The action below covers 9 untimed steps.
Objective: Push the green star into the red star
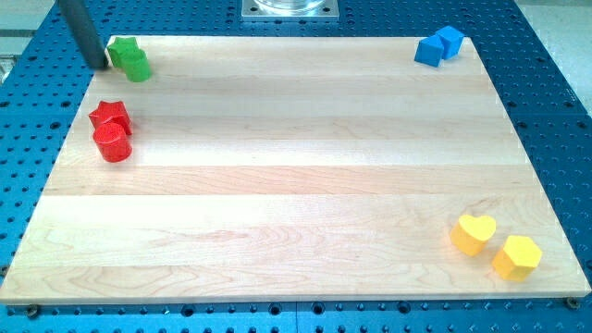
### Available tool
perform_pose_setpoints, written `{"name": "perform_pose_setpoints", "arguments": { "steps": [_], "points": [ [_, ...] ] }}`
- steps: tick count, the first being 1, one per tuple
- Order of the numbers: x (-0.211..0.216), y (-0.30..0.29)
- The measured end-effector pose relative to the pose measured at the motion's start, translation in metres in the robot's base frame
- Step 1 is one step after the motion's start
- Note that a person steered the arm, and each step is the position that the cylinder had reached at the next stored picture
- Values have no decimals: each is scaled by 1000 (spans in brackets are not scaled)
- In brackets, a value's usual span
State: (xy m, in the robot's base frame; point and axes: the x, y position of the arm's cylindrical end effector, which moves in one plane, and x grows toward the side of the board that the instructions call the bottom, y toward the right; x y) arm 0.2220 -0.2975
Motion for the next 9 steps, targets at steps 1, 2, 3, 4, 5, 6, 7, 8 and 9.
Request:
{"name": "perform_pose_setpoints", "arguments": {
  "steps": [1, 2, 3, 4, 5, 6, 7, 8, 9],
  "points": [
    [-26, -6],
    [-27, 37],
    [2, 58],
    [49, 64],
    [24, 77],
    [-10, 38],
    [28, 11],
    [80, 39],
    [117, 50]
  ]
}}
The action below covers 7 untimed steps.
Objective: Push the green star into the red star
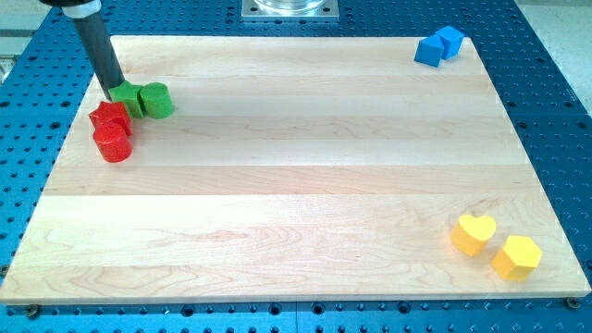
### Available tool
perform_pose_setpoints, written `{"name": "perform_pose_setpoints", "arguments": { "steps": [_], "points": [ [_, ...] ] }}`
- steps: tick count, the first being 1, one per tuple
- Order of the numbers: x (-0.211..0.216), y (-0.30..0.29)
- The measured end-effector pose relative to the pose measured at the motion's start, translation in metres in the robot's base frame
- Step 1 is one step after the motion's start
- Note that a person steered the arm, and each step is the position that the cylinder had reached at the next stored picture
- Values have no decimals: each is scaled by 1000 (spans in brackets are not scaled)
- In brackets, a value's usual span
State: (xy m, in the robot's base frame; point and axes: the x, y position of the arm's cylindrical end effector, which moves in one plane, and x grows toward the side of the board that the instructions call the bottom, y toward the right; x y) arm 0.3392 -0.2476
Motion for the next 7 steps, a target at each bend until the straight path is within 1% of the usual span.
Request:
{"name": "perform_pose_setpoints", "arguments": {
  "steps": [1, 2, 5, 6, 7],
  "points": [
    [-7, 0],
    [-40, 31],
    [17, 57],
    [-10, 67],
    [-19, 98]
  ]
}}
